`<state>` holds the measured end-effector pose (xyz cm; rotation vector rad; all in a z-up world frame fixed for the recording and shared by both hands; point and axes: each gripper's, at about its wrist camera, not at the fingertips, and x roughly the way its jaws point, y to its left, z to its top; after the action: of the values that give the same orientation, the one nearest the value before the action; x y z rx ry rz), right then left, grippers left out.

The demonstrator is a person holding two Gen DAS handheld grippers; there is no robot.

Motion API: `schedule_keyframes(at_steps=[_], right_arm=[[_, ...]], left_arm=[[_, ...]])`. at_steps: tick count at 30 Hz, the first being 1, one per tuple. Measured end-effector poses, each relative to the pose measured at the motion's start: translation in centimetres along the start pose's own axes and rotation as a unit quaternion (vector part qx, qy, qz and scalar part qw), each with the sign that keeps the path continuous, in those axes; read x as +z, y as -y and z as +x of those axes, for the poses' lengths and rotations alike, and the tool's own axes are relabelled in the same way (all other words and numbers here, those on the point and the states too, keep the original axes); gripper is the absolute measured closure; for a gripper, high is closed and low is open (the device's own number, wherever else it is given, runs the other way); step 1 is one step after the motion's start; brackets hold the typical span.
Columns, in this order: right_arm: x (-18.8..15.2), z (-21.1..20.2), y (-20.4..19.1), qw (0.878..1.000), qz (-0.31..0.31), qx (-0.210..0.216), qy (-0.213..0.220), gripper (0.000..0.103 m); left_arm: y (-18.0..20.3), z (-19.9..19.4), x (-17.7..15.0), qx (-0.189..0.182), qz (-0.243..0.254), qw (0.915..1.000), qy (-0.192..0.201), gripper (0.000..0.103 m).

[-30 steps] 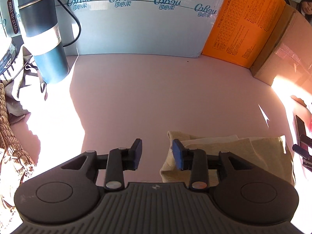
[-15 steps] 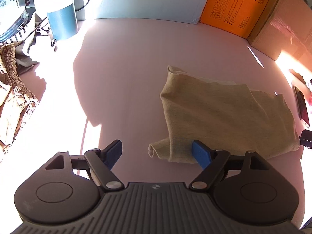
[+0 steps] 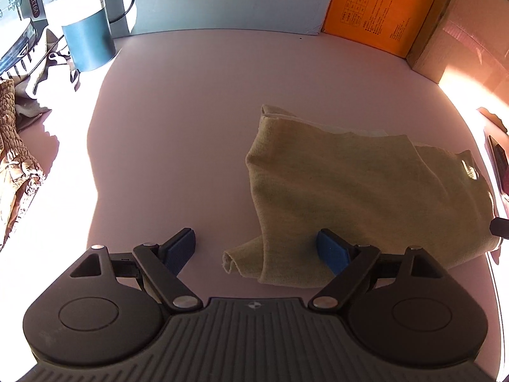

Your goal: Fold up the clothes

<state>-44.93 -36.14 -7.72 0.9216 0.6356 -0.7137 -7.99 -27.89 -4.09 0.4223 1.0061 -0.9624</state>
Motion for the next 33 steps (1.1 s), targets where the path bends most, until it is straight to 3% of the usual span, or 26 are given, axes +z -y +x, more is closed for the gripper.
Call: schedule_keyframes(at_steps=[6,13,25,29,33], right_arm=[[-0.4,0.0,-1.1,0.999,0.014,-0.026,-0.012,0.013],[-0.8,-0.2,-0.6,0.999,0.028,-0.026,0.008,0.013],[2.9,2.0,1.4,0.995,-0.098,0.001,0.018,0.008],[4.7,3.2,2.1,0.992,-0.123,0.028,0.019,0.0],[5.7,4.2,2.4,0.986,-0.15,0.064,0.03,0.0]], left_arm=[[-0.6,0.1,0.3,-0.016,0.019,0.9997,-0.005,0.021],[-0.8,0.4,0.9,-0.022,0.02,0.9995,-0.008,0.02],[-0.6,0.6,1.4,-0.003,-0.051,0.9987,0.006,0.02],[0.3,1.3,1.7,0.004,-0.027,0.9996,0.011,0.018],[1.0,2.1,2.3,0.006,0.003,0.9997,0.024,0.018]])
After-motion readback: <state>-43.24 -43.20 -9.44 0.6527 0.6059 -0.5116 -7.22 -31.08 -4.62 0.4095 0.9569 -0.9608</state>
